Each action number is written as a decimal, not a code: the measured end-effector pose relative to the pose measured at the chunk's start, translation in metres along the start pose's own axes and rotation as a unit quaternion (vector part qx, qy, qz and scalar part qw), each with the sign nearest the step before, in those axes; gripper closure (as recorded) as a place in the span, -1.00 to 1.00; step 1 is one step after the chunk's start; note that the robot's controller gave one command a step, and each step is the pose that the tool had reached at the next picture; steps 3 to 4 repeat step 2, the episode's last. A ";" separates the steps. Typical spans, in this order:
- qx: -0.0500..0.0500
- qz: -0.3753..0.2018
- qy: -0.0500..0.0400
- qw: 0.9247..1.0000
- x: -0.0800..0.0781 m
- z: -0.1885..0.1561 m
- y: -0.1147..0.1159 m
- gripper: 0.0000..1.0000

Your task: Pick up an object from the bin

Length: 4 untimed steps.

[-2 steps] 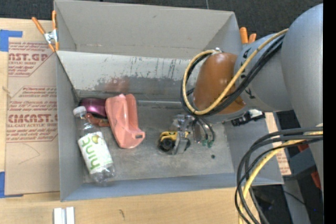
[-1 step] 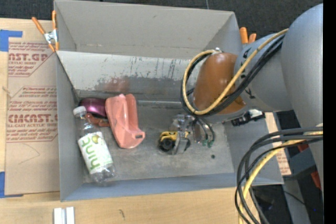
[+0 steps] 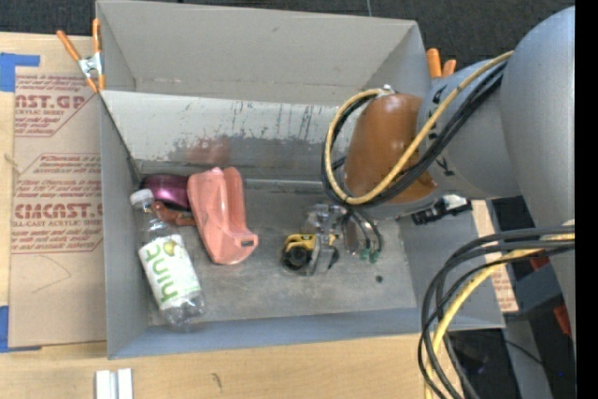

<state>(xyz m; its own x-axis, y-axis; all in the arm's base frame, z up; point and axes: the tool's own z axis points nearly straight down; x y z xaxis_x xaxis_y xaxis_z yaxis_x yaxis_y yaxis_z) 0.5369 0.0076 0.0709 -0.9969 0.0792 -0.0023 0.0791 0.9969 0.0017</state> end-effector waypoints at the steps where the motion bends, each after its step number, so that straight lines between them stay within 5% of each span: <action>1: 0.000 0.000 0.000 1.000 0.000 0.000 0.000 1.00; 4: 0.000 0.000 0.000 1.000 0.000 0.000 0.000 1.00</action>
Offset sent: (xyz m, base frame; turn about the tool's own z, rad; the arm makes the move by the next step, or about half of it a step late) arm 0.0000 0.0000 0.0000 0.0000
